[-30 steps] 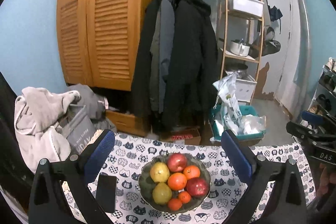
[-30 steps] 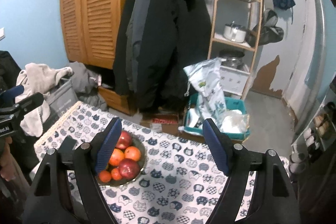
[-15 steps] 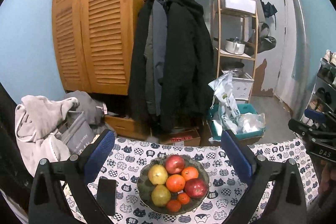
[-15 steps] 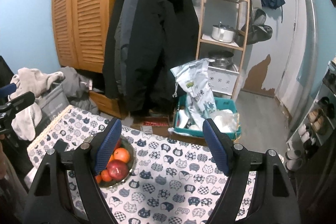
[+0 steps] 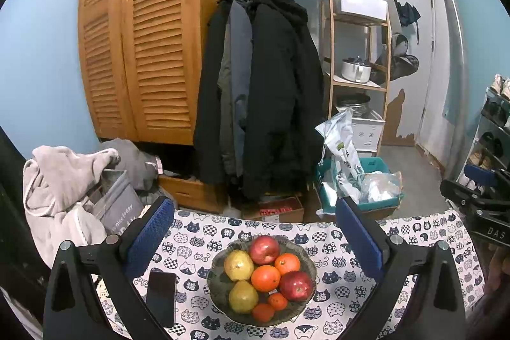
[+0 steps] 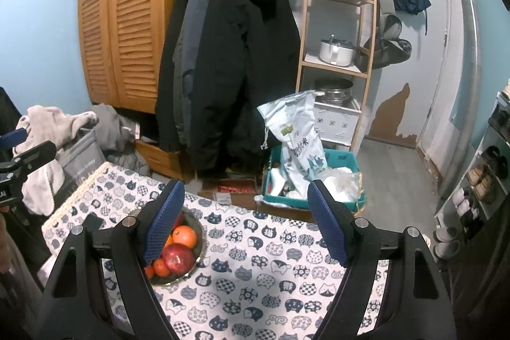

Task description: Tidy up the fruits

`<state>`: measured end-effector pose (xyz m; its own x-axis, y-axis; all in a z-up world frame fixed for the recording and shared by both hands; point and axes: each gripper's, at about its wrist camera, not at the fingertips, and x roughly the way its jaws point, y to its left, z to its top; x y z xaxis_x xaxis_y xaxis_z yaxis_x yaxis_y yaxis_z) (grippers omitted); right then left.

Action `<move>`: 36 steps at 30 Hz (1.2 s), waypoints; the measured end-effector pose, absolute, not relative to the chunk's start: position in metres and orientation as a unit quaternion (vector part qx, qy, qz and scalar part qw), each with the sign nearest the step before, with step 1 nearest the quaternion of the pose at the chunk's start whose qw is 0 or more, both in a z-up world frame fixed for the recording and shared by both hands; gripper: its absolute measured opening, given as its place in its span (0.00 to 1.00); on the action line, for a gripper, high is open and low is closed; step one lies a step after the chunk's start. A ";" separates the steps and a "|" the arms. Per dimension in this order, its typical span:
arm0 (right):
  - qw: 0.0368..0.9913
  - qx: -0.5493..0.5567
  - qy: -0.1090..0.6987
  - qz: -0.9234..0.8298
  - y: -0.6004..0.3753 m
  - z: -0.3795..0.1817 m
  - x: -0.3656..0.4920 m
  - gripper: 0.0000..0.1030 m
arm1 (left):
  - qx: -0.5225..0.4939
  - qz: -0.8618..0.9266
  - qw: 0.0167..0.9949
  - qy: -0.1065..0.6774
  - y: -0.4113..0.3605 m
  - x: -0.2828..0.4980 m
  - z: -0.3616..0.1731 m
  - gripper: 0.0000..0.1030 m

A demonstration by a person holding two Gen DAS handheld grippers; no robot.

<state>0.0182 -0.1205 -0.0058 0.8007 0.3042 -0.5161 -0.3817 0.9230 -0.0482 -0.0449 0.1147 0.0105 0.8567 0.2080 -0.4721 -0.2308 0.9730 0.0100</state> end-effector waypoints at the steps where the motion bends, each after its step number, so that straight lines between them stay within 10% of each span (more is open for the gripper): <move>1: 0.946 -0.075 0.258 0.182 -0.121 -0.006 0.018 0.76 | -0.023 0.114 0.963 0.242 0.115 -0.045 0.010 0.99; 36: 0.947 -0.075 0.256 0.181 -0.122 -0.004 0.017 0.76 | -0.026 0.115 0.963 0.243 0.116 -0.048 0.011 0.99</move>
